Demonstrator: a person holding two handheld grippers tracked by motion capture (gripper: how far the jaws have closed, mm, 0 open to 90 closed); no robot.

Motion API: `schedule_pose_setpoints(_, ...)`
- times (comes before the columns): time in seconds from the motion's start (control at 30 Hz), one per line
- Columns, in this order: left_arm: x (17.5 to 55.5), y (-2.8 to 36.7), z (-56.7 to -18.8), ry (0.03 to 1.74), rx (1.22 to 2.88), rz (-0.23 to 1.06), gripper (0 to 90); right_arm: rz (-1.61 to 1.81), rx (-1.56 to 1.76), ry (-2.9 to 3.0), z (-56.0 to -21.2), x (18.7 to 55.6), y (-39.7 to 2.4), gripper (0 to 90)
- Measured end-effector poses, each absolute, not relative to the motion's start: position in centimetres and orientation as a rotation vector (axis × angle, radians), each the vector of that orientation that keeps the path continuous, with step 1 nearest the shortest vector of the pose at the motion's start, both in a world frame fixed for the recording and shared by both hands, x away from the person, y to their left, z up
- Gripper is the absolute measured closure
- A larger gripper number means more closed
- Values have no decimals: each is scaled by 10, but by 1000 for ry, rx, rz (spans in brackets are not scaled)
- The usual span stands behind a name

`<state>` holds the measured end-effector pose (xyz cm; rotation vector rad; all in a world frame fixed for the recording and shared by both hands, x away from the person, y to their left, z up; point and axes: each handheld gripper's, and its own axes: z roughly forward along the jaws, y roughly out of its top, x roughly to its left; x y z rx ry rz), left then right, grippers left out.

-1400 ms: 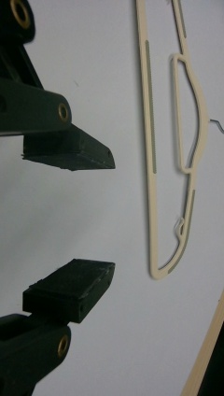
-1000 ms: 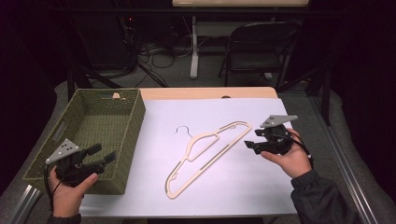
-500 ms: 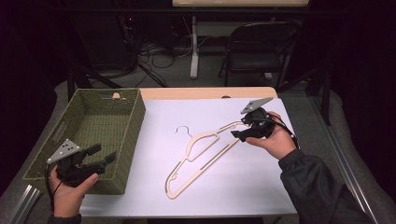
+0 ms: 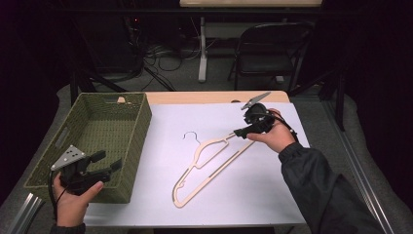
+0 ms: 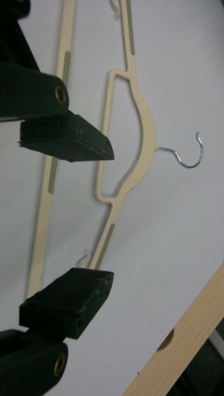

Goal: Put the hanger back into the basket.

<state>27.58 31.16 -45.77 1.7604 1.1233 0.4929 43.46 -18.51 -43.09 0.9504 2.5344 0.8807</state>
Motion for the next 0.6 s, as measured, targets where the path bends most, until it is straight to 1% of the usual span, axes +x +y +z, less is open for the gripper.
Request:
schedule_pose_setpoints(0.03,276,311,-458,1124,1761,495,248,927,940,2510,-436,437,-183,359)
schedule_pose_setpoints(0.07,276,311,-458,1123,1763,494,248,850,936,2561,-437,439,-179,365)
schedule_pose_setpoints(0.1,276,311,-458,1122,1763,495,248,850,936,2561,-437,439,-179,365)
schedule_pose_setpoints(0.13,276,311,-458,1123,1764,494,248,906,922,2538,-444,442,-174,369)
schedule_pose_setpoints(0.2,276,311,-458,1124,1763,493,248,891,910,2549,-446,444,-171,369)
schedule_pose_setpoints(0.23,277,311,-458,1125,1763,492,248,807,894,2593,-443,444,-168,369)
schedule_pose_setpoints(0.27,277,311,-459,1127,1764,492,248,875,882,2570,-448,446,-161,377)
schedule_pose_setpoints(0.33,277,311,-459,1130,1766,491,249,887,857,2573,-453,448,-153,378)
schedule_pose_setpoints(0.37,277,310,-459,1128,1766,490,249,723,843,2671,-447,449,-151,380)
schedule_pose_setpoints(0.4,277,310,-459,1127,1766,489,249,834,832,2618,-457,451,-146,383)
schedule_pose_setpoints(0.6,278,310,-460,1127,1769,484,250,811,825,2656,-466,456,-133,396)
